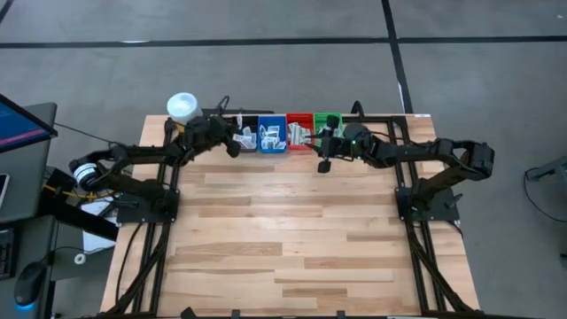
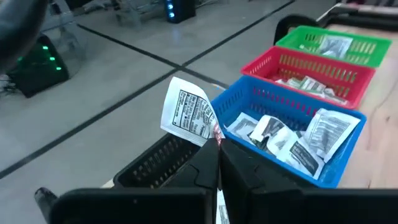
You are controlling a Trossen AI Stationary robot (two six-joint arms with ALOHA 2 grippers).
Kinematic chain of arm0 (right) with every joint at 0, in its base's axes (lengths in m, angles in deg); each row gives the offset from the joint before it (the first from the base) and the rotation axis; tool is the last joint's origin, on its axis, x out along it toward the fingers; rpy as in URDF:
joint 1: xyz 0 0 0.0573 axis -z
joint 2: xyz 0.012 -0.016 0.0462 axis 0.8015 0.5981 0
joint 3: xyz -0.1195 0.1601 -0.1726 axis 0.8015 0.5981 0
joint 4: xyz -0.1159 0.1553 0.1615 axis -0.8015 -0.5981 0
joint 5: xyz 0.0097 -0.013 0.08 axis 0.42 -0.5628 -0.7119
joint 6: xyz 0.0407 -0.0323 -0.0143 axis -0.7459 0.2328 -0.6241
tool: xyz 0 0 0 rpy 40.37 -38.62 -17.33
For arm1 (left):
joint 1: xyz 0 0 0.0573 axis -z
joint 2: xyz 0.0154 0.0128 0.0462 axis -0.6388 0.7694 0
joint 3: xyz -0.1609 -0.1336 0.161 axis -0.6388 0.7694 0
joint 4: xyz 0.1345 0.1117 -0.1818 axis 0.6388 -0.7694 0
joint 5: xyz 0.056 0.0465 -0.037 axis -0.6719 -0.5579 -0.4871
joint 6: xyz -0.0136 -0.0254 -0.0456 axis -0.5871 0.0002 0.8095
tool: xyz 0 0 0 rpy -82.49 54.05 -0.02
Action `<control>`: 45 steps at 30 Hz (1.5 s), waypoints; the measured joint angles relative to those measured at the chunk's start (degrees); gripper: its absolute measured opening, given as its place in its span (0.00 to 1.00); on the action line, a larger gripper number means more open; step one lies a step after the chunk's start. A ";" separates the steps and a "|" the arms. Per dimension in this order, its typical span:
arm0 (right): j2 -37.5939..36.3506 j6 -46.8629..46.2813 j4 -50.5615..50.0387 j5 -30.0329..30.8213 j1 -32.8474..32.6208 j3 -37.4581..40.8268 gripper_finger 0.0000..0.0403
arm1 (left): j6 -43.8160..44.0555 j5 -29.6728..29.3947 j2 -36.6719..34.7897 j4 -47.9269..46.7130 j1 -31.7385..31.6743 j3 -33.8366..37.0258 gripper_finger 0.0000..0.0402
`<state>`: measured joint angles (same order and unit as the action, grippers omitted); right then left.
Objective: Pick & Place First Aid Supplies
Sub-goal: Put the orange ointment pack into the black bin, then return to Home Position
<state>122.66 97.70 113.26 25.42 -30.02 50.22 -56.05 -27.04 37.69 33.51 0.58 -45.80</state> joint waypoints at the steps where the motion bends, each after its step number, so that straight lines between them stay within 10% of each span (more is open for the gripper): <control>1: 0.00 0.01 0.60 -0.56 0.43 0.00 0.23 | -0.03 1.90 0.00 0.29 -1.17 0.00 0.03; 9: 0.00 0.02 1.63 -5.70 2.44 0.00 0.23 | 0.01 14.51 0.00 1.30 -6.06 -0.55 0.05; 24: 0.00 0.00 0.59 -5.64 -0.09 0.00 0.23 | 3.52 7.11 2.54 1.33 -4.69 -0.55 0.28; 45: 0.00 -0.02 -1.04 -5.57 -6.94 0.00 0.23 | 8.93 6.52 1.81 1.96 2.72 5.61 0.30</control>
<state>122.66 97.68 112.22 19.85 -36.96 50.22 -47.11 -20.52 39.51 35.47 3.29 -40.19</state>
